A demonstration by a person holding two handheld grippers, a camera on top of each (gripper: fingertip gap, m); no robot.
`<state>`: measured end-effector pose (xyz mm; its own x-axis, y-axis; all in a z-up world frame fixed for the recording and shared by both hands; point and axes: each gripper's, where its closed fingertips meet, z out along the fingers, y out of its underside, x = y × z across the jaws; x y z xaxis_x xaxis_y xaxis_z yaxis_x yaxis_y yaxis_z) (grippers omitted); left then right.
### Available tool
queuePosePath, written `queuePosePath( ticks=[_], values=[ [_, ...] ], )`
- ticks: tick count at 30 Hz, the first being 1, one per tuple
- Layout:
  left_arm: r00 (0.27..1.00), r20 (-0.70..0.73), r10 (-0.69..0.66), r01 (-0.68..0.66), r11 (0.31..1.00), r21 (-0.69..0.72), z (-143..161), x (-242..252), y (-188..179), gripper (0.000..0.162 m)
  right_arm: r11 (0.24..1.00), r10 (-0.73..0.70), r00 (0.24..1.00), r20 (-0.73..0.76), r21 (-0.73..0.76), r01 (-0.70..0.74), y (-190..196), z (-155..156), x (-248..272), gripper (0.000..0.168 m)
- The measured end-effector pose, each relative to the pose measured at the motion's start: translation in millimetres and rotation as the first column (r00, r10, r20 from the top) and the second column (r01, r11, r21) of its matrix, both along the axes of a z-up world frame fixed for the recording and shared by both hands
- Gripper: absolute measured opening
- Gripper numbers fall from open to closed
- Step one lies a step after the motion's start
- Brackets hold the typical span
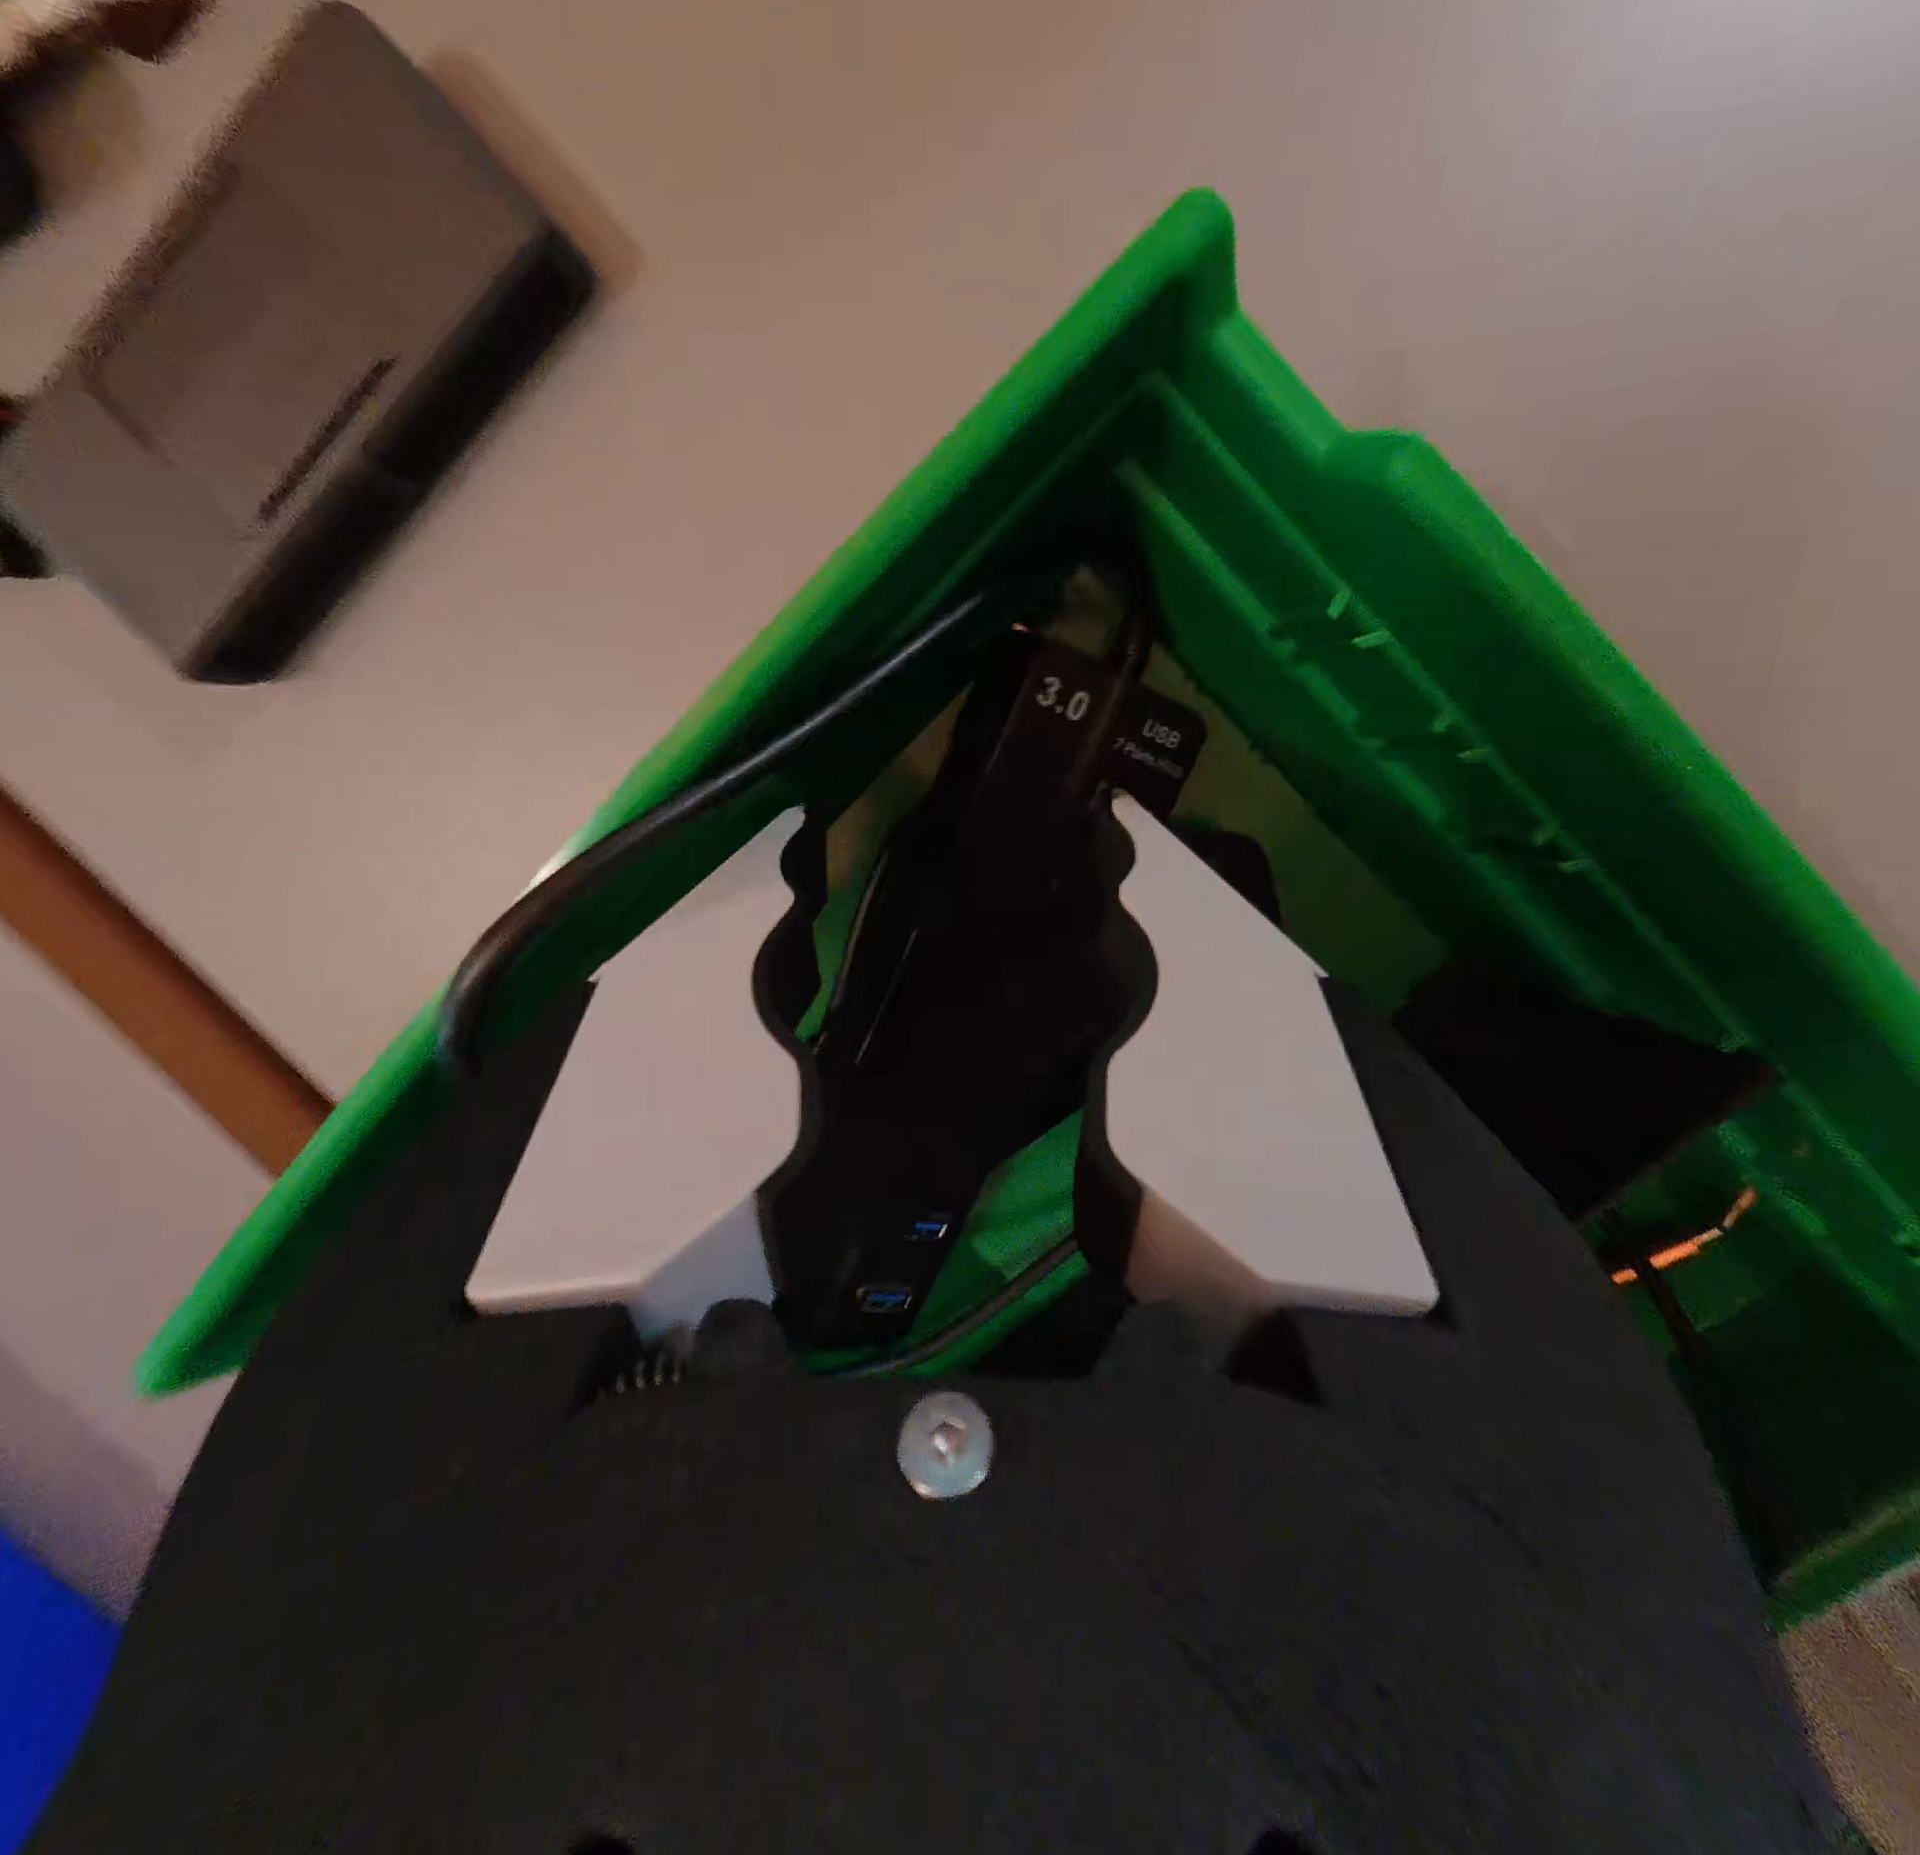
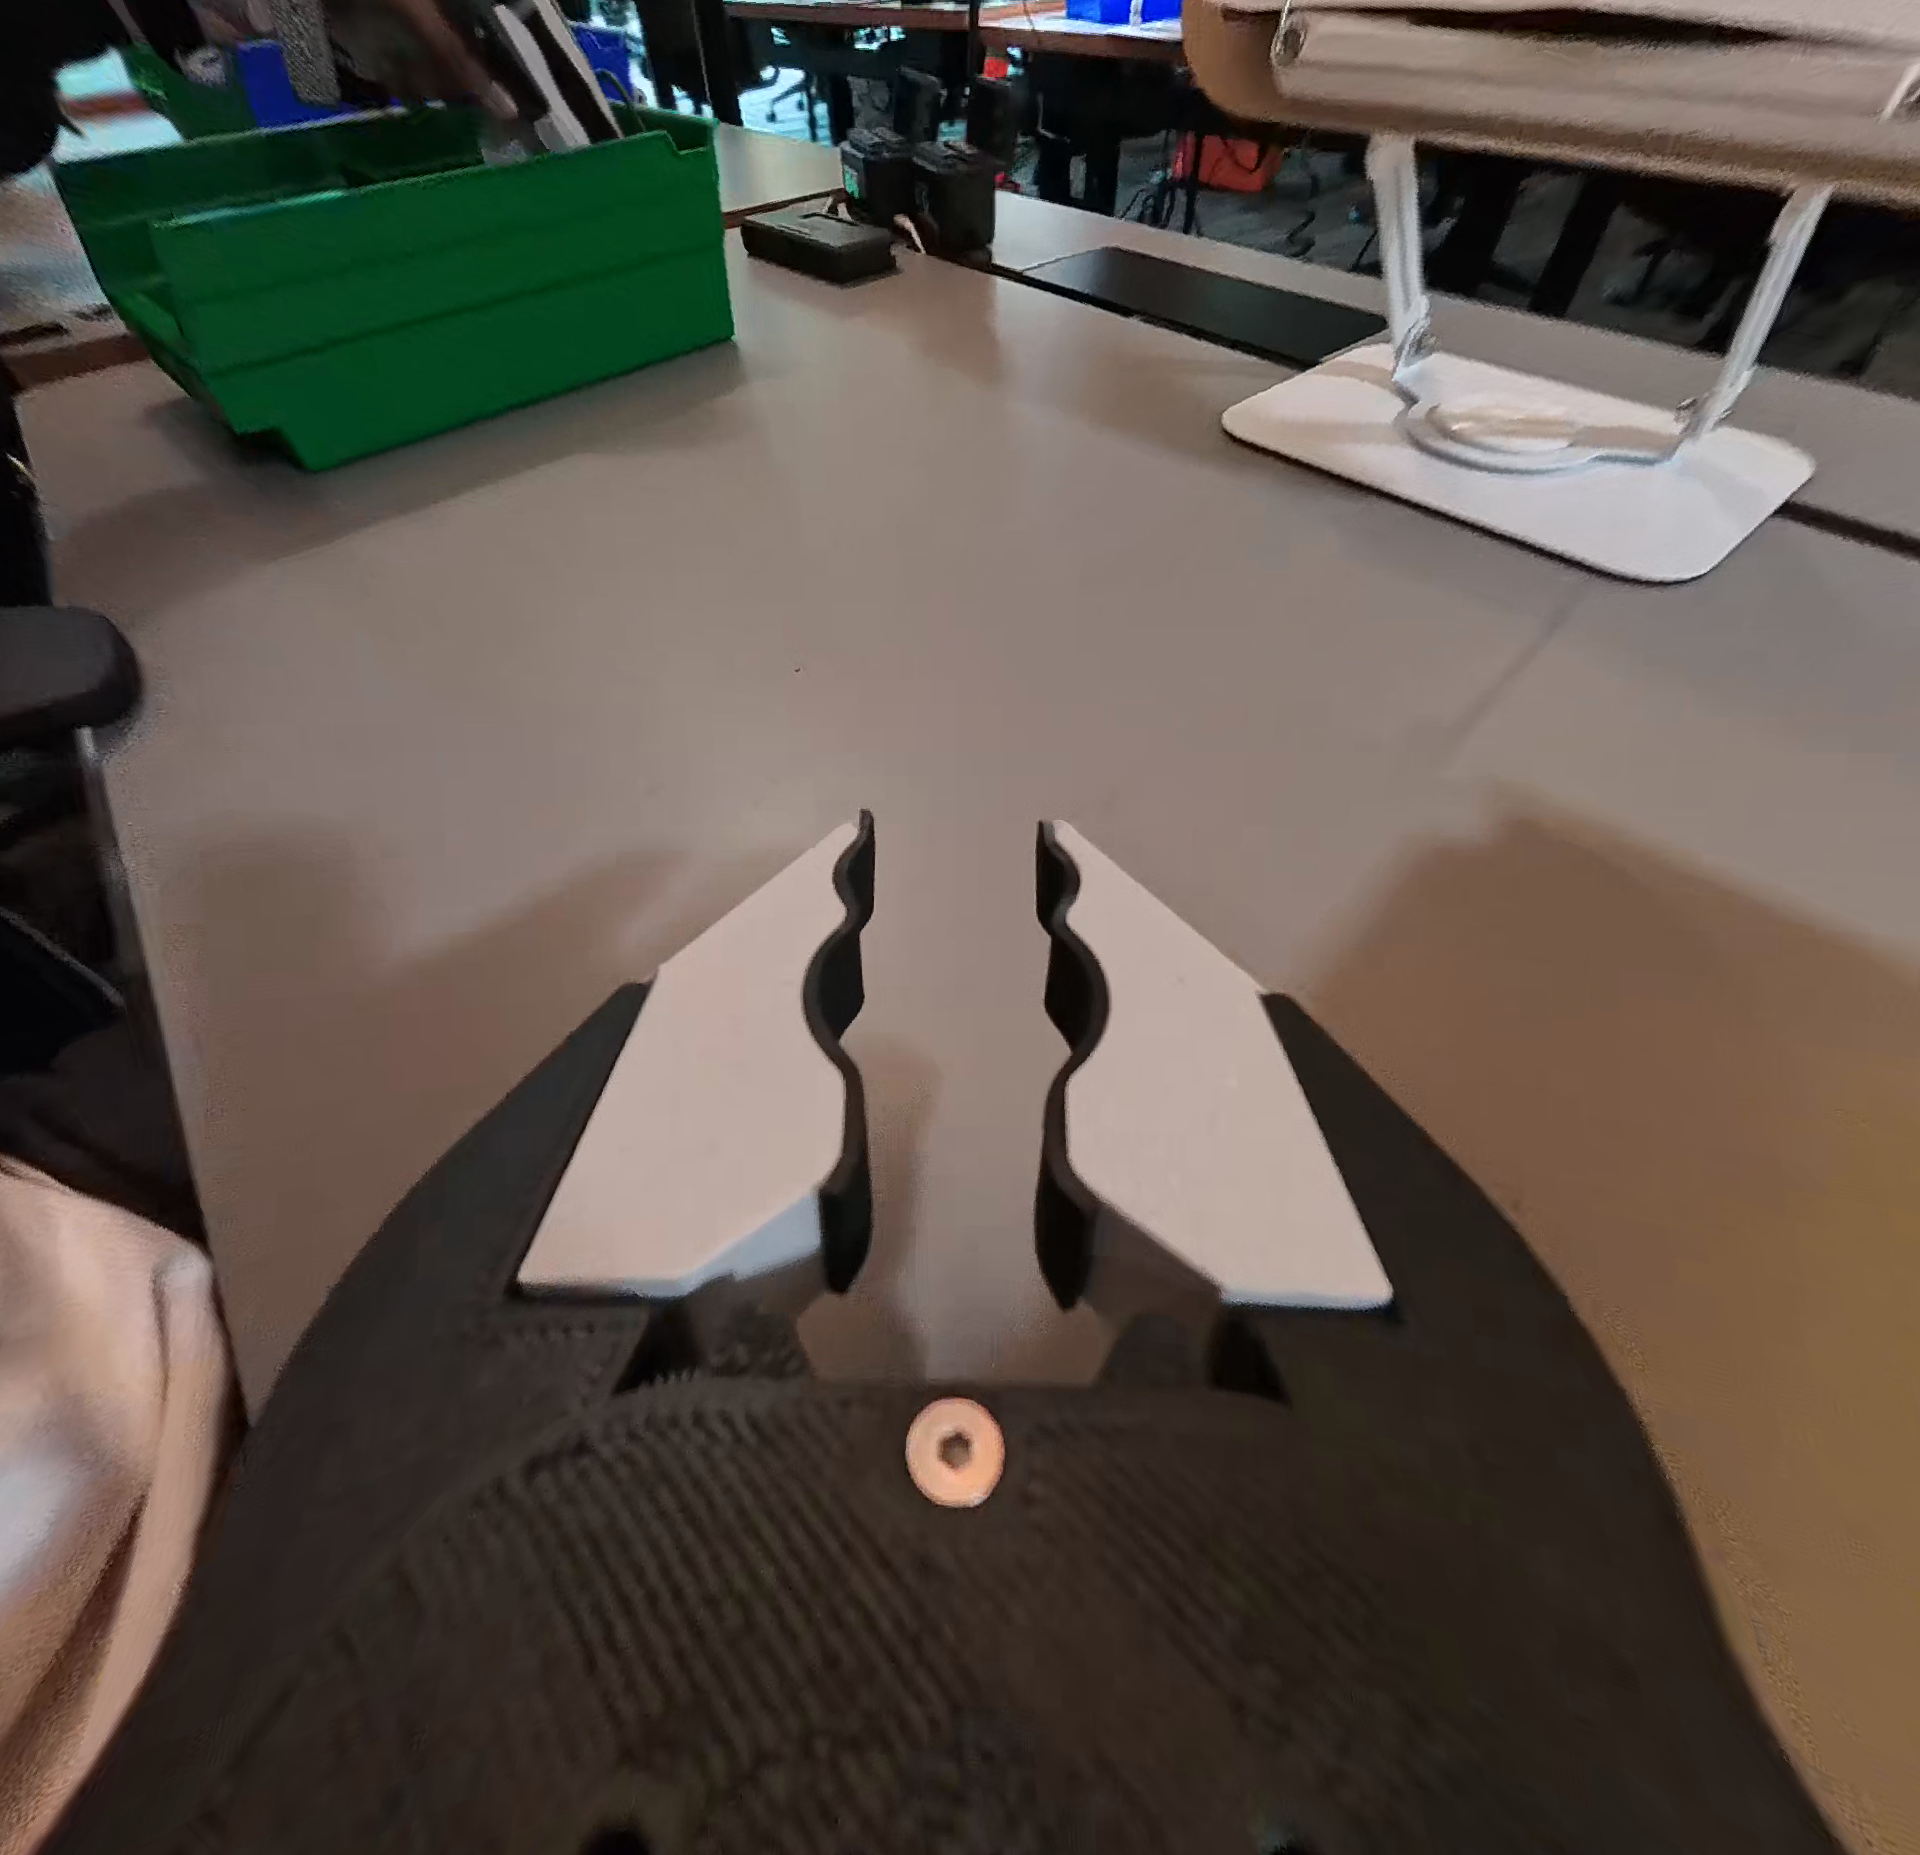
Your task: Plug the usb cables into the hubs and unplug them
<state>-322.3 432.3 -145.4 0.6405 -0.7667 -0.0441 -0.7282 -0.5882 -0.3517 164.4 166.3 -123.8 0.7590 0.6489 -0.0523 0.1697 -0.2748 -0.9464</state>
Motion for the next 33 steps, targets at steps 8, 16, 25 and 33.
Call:
queuePosePath(
  ticks=[8,16,25,33],
  values=[
    [0.993,-0.096,-0.071,0.044,0.965,-0.259,-41,0,-19,0.071,0.999,0.021,0.997,-0.073,-0.031,-0.023,27,4,0,0.026],
    [0.976,-0.169,-0.138,0.12,0.987,-0.108,-3,-3,-13,0.058,0.998,0.056,0.991,-0.122,-0.028,-0.06,27,9,-1,0.025],
    [0.999,-0.006,-0.041,0.04,0.924,0.379,117,-8,-14,0.025,0.982,0.186,0.974,-0.128,0.049,-0.181,7,18,-20,0.018],
    [0.989,0.133,0.069,-0.143,0.695,0.704,230,-16,-31,0.025,0.963,0.266,0.953,-0.146,0.082,-0.256,-14,27,-37,0.016]
  ],
)
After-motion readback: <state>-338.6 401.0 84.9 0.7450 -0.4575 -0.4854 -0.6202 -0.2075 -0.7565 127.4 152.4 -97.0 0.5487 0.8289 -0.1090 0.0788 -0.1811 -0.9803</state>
